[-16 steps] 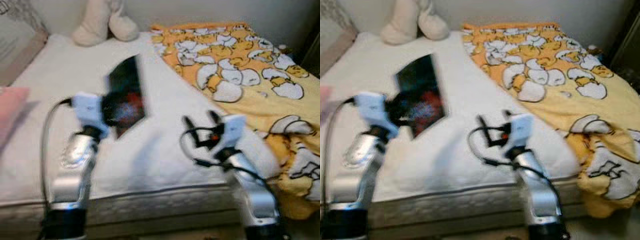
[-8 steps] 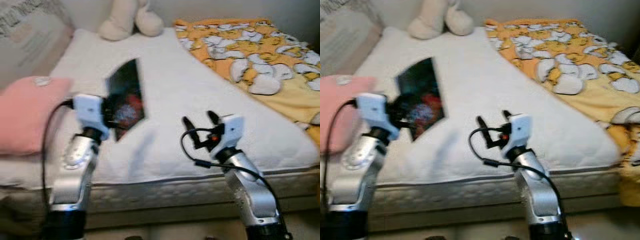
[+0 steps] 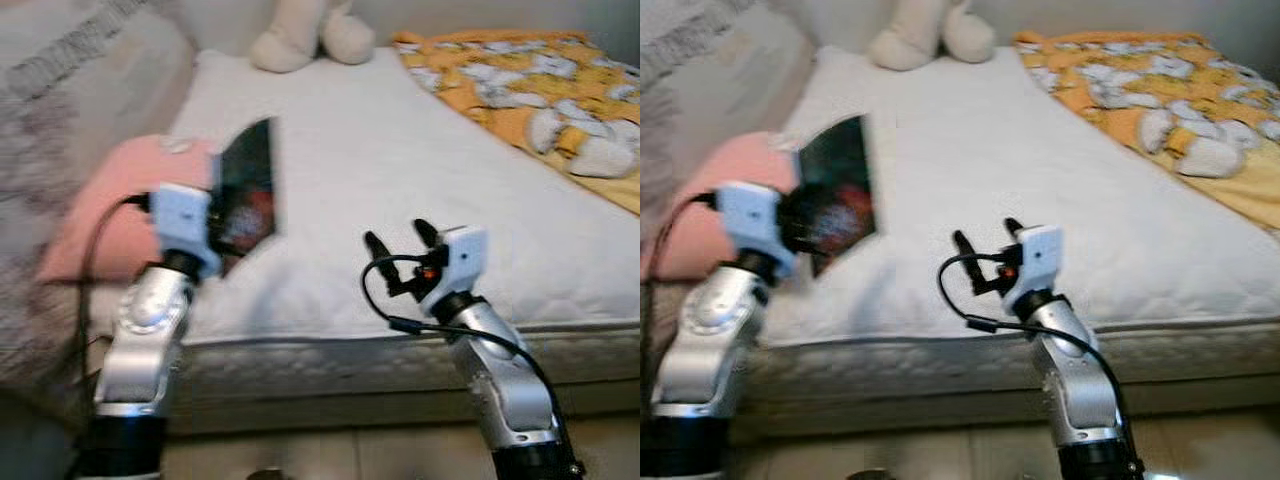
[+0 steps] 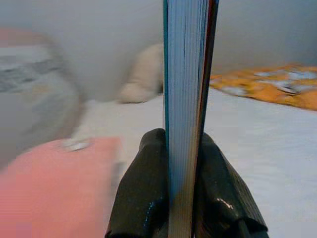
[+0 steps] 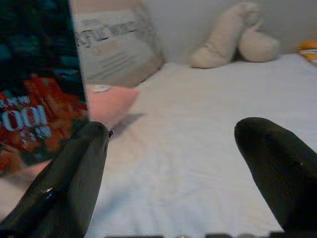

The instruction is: Clean up the room

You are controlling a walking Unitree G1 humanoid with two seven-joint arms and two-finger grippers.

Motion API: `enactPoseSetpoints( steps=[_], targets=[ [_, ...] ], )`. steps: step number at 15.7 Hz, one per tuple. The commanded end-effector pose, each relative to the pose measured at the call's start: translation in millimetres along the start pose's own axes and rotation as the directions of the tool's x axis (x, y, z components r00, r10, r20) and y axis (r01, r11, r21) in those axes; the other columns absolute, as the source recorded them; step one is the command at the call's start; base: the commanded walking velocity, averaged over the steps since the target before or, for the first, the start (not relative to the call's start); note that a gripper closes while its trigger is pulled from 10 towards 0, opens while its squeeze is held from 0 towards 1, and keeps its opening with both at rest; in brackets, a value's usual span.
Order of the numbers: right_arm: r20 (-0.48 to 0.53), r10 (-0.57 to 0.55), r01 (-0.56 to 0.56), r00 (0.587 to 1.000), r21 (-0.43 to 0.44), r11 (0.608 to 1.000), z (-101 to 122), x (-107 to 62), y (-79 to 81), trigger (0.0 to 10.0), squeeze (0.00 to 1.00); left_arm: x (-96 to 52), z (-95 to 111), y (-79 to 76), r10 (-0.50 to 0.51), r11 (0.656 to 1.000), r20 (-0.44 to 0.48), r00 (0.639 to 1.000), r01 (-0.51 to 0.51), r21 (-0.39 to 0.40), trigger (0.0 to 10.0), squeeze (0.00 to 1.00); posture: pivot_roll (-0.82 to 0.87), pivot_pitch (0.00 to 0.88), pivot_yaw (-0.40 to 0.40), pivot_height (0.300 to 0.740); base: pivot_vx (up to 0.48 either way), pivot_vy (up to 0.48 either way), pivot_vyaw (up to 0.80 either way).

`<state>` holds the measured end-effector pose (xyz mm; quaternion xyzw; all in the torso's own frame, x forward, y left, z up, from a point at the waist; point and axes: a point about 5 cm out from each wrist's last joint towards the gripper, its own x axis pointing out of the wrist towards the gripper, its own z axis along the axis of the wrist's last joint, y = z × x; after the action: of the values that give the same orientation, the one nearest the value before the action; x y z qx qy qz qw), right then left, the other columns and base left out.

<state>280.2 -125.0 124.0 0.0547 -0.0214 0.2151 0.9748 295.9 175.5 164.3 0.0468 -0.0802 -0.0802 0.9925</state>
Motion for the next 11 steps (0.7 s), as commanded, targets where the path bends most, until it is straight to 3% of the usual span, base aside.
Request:
enactPoseSetpoints(
  steps=[1, 2, 3, 8, 11],
  targets=[
    [0.025, -0.014, 0.014, 1.000, -0.018, 1.000, 6, -0.9, -6.2, 10.0, 0.00, 2.9, 6, -8.8, -0.029, 1.000, 0.038, 0.999, 0.029, 0.004, 10.0, 0.00, -0.02, 0.000, 0.088, 0.740, 0.000, -0.480, 0.00],
    [0.024, -0.012, 0.012, 1.000, -0.019, 1.000, 5, -0.4, -5.8, 10.0, 0.00, 2.4, 4, -6.3, -0.005, 1.000, 0.014, 1.000, 0.005, 0.025, 10.0, 0.00, -0.02, 0.000, 0.087, 0.740, 0.000, -0.480, 0.00],
    [0.019, -0.014, 0.015, 1.000, -0.023, 1.000, 4, 0.2, -5.9, 10.0, 0.00, 1.9, -1, -2.0, 0.033, 0.997, -0.017, 0.999, -0.034, -0.074, 10.0, 0.00, -0.02, 0.000, 0.088, 0.740, 0.000, 0.000, 0.00],
    [0.003, -0.014, 0.014, 1.000, -0.025, 1.000, 2, 1.4, -6.5, 10.0, 0.00, 1.2, 0, 1.4, 0.013, 1.000, -0.008, 1.000, -0.013, 0.024, 10.0, 0.00, -0.01, 0.000, 0.086, 0.740, 0.000, 0.000, 0.00],
    [-0.011, 0.022, -0.023, 1.000, -0.075, 0.997, 0, 2.8, -2.1, 10.0, 0.00, 2.3, 0, 3.7, 0.028, 0.999, -0.014, 1.000, -0.028, 0.017, 10.0, 0.00, -0.01, 0.000, 0.086, 0.740, 0.400, 0.000, 0.22]
  ],
)
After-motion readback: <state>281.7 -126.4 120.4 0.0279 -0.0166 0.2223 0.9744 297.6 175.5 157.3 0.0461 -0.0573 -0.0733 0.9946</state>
